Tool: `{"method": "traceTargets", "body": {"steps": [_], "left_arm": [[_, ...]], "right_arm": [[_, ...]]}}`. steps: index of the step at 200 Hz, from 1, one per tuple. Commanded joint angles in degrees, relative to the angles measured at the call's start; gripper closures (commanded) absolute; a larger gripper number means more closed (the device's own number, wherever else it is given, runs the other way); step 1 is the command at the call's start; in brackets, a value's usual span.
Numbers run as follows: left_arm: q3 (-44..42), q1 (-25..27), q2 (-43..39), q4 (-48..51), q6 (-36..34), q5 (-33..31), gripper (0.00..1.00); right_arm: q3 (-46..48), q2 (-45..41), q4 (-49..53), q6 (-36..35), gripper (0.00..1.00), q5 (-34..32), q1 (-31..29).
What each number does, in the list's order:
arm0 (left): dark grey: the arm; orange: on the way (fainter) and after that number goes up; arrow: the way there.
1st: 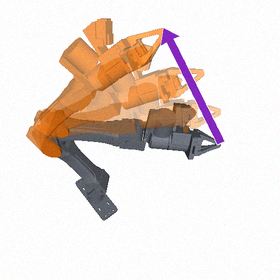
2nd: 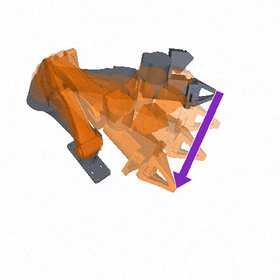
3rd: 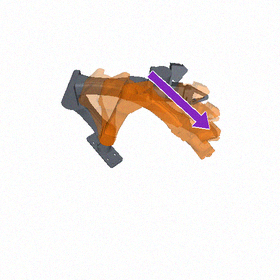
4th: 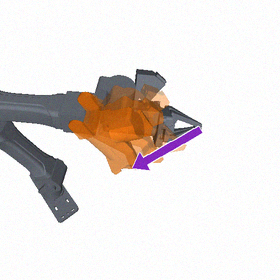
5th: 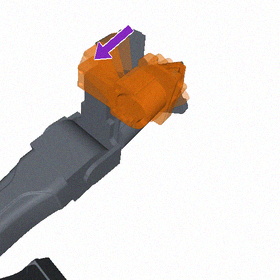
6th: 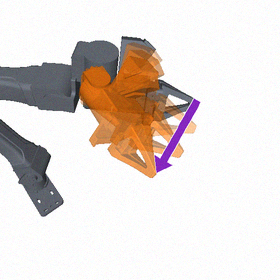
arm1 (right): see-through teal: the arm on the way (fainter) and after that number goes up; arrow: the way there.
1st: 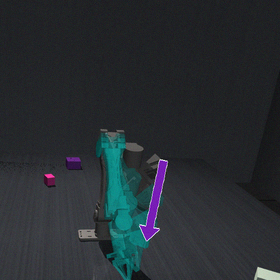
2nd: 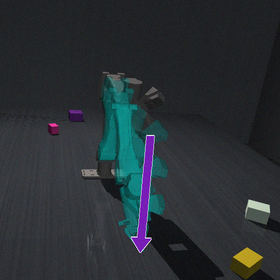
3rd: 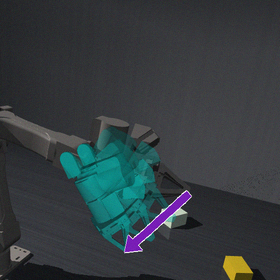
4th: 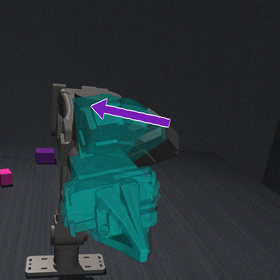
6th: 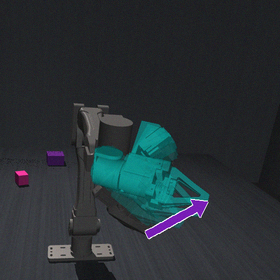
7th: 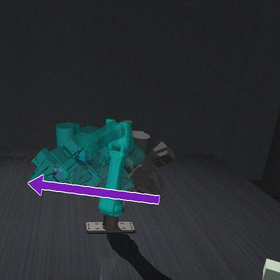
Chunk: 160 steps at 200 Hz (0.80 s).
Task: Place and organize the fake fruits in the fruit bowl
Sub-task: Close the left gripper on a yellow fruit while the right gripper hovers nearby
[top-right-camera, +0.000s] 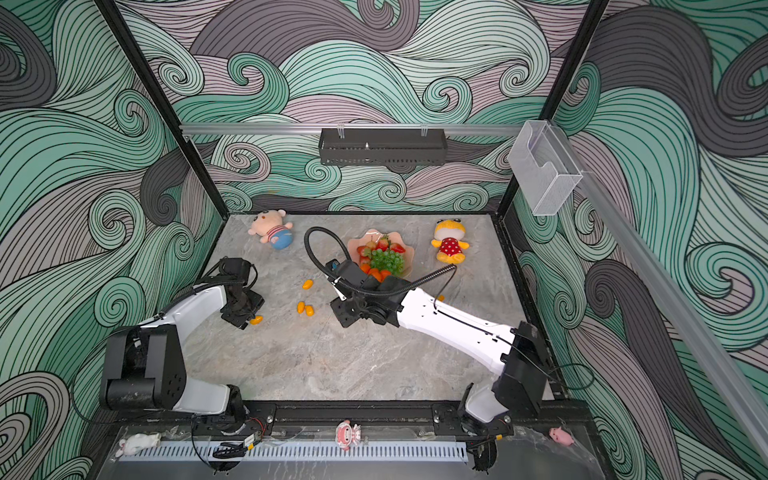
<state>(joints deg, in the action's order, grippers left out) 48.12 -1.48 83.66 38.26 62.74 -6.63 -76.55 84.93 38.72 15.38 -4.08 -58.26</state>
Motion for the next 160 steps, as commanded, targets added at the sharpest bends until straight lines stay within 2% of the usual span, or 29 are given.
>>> {"method": "traceTargets", "body": {"steps": [1, 59, 160], "left_arm": [[2.36, 0.76, 1.71, 0.39, 4.23, -1.01, 0.43], [1.92, 0.96, 4.17, -0.91, 6.65, -1.5, 0.46], [2.42, 0.95, 8.14, -2.93, 7.64, -0.16, 0.64]], "right_arm": [[2.31, -4.15, -3.88, -0.76, 0.56, 0.77, 0.16], [3.71, -7.49, -4.86, -1.49, 0.53, 0.52, 0.16], [4.04, -7.4, -3.97, -1.4, 0.53, -0.43, 0.2]]}}
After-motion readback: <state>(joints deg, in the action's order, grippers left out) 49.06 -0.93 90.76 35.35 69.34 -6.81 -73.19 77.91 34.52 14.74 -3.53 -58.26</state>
